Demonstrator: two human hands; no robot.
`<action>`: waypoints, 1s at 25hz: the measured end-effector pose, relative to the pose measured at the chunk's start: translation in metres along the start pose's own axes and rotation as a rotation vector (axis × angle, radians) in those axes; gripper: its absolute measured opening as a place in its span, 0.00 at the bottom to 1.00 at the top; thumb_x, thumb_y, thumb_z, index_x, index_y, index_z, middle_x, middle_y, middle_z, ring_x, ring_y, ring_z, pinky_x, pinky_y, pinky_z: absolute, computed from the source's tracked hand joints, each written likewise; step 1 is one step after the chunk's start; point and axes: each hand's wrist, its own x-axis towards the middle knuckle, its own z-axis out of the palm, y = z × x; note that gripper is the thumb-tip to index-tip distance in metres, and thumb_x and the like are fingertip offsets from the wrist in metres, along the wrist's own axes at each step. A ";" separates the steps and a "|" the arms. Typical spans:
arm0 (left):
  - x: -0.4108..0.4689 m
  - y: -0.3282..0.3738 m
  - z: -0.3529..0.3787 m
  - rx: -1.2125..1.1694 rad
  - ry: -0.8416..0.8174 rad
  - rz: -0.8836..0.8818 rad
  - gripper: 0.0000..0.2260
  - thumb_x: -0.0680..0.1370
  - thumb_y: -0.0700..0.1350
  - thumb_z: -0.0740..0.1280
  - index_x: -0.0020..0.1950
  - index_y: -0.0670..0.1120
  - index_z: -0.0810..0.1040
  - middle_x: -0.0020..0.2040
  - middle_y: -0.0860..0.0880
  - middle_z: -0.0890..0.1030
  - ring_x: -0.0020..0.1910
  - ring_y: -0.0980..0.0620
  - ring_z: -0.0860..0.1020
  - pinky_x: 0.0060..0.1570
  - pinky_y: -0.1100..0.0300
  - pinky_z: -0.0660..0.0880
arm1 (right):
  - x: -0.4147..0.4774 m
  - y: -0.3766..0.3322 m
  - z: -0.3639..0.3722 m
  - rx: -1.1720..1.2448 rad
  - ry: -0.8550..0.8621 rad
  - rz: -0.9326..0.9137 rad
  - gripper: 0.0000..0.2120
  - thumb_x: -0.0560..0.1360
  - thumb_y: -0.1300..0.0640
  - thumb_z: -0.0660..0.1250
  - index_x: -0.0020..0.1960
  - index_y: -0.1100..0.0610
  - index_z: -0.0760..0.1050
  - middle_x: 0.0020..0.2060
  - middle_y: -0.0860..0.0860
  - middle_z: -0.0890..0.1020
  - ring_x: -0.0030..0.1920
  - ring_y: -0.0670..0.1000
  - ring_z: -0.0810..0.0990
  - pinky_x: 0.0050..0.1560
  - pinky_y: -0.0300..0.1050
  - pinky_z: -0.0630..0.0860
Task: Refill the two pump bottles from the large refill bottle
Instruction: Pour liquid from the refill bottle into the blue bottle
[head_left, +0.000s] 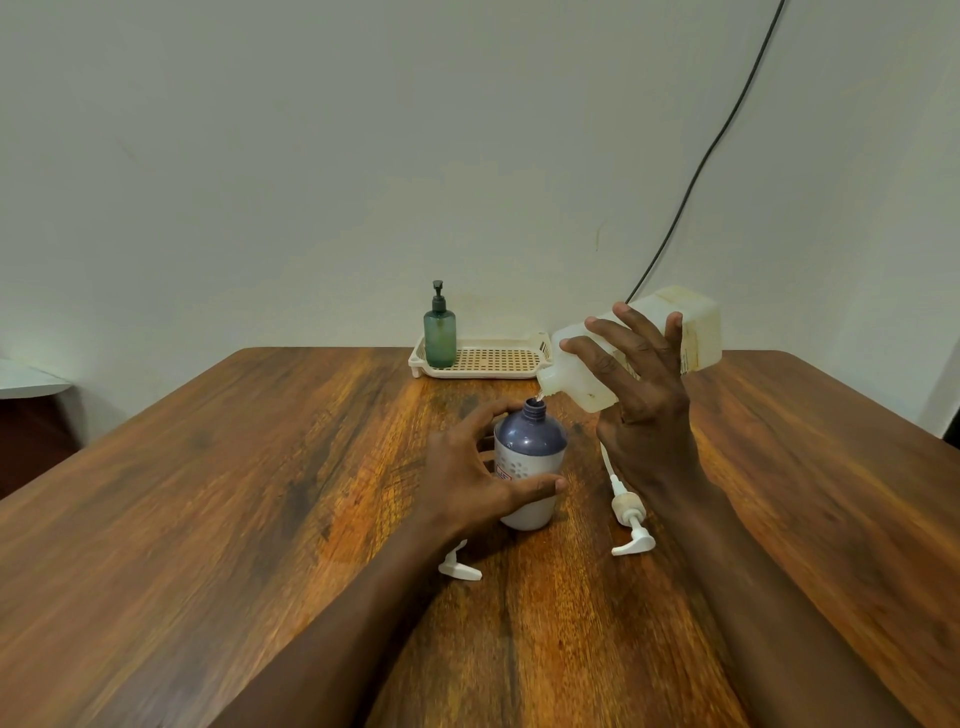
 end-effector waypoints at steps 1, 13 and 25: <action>0.000 0.000 0.000 0.001 -0.001 0.000 0.38 0.63 0.63 0.83 0.69 0.60 0.74 0.59 0.66 0.79 0.60 0.65 0.79 0.51 0.70 0.79 | 0.000 0.000 0.000 -0.001 -0.002 0.000 0.42 0.63 0.78 0.75 0.71 0.54 0.71 0.67 0.61 0.78 0.75 0.60 0.66 0.81 0.58 0.41; -0.001 0.001 0.000 0.004 -0.001 -0.013 0.38 0.63 0.62 0.83 0.69 0.59 0.74 0.62 0.62 0.81 0.60 0.63 0.79 0.52 0.69 0.79 | 0.000 -0.003 -0.001 -0.022 -0.019 -0.021 0.39 0.61 0.81 0.74 0.69 0.59 0.77 0.68 0.60 0.78 0.75 0.61 0.67 0.81 0.57 0.40; -0.001 0.001 0.000 0.004 0.000 -0.006 0.38 0.63 0.61 0.83 0.70 0.55 0.75 0.63 0.59 0.81 0.61 0.60 0.79 0.54 0.66 0.80 | 0.000 -0.006 0.000 -0.030 -0.037 -0.039 0.35 0.64 0.78 0.77 0.68 0.60 0.79 0.68 0.61 0.79 0.74 0.63 0.69 0.81 0.55 0.40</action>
